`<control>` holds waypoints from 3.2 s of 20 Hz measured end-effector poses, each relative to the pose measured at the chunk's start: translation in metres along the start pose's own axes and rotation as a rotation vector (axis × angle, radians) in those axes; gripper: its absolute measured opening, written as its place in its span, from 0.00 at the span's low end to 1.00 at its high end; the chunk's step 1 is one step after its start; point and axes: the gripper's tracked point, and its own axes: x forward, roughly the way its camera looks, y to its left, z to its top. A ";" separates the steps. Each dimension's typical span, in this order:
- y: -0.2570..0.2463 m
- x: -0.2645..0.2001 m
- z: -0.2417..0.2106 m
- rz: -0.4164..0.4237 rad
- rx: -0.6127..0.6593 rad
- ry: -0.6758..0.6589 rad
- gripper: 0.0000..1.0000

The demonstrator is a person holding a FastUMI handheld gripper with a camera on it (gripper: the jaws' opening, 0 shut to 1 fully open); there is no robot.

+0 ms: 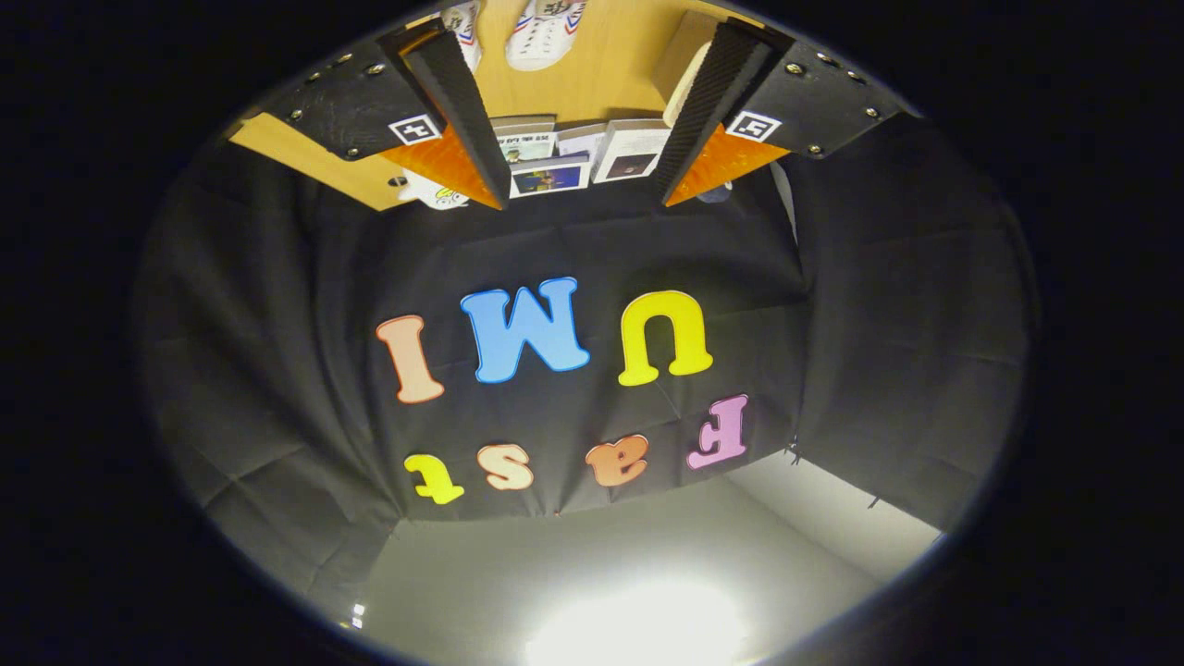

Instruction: Open the storage box then place both shoes into the box .Put the left shoe in first, then the right shoe, with the right side of both shoes facing outward in a uniform manner.

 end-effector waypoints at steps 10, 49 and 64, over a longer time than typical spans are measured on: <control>0.036 0.011 -0.073 0.128 0.315 0.221 0.98; 0.124 -0.003 -0.209 0.284 0.999 0.764 0.00; 0.212 0.011 -0.098 0.499 0.802 0.665 0.00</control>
